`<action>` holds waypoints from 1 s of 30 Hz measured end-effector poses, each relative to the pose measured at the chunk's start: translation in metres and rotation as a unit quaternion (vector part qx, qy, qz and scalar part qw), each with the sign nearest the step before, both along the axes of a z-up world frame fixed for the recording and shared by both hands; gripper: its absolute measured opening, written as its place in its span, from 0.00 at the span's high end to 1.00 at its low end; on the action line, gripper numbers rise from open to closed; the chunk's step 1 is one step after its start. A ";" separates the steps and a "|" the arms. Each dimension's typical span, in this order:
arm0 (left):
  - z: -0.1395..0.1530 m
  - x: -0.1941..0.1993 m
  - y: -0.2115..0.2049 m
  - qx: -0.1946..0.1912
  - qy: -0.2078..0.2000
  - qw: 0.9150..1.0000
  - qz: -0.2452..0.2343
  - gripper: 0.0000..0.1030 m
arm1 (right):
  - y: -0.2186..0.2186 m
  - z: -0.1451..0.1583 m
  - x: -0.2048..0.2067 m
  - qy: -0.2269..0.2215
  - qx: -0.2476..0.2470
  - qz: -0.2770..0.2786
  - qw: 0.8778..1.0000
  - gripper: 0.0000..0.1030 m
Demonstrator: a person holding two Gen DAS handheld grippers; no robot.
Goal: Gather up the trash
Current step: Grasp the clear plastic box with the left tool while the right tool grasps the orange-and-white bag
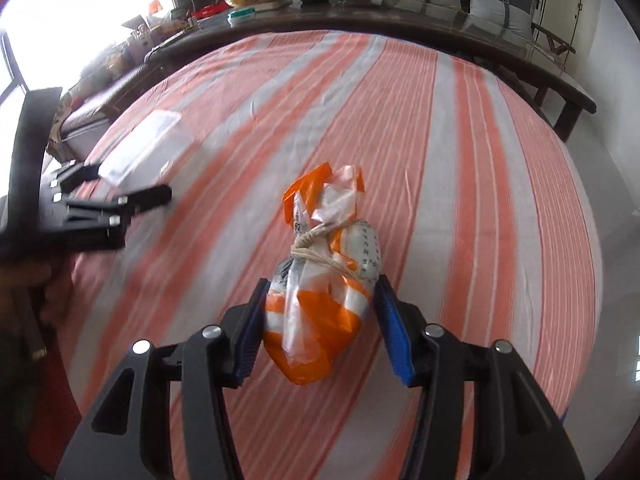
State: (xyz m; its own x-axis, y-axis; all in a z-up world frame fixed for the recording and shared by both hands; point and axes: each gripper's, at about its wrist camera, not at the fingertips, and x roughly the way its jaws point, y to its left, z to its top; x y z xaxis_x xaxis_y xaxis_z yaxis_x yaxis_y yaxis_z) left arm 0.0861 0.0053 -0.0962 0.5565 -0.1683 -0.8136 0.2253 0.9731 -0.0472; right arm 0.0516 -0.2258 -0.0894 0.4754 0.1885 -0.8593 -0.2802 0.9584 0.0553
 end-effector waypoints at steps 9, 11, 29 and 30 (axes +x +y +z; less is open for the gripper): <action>0.010 0.000 0.029 -0.096 0.042 0.993 -0.053 0.05 | -0.022 0.017 -0.010 0.002 0.049 -0.016 0.999 0.17; 0.012 0.004 0.028 -0.096 0.045 0.993 -0.051 0.05 | -0.018 0.019 -0.004 0.008 0.049 -0.015 0.999 0.16; 0.047 -0.017 -0.045 -0.032 0.031 0.995 -0.092 0.39 | -0.052 0.039 -0.017 0.009 0.089 -0.048 0.995 0.55; 0.051 -0.020 -0.056 -0.039 0.030 0.993 -0.103 0.39 | -0.068 0.044 -0.026 0.002 0.097 -0.056 0.994 0.55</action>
State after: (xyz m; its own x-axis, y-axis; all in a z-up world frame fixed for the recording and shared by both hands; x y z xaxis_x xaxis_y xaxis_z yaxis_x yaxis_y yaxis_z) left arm 0.0662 -0.0503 -0.0457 0.4549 -0.3377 -0.8240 0.4134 0.8997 -0.1405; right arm 0.0251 -0.2937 -0.0450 0.5000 0.2972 -0.8134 -0.1709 0.9547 0.2438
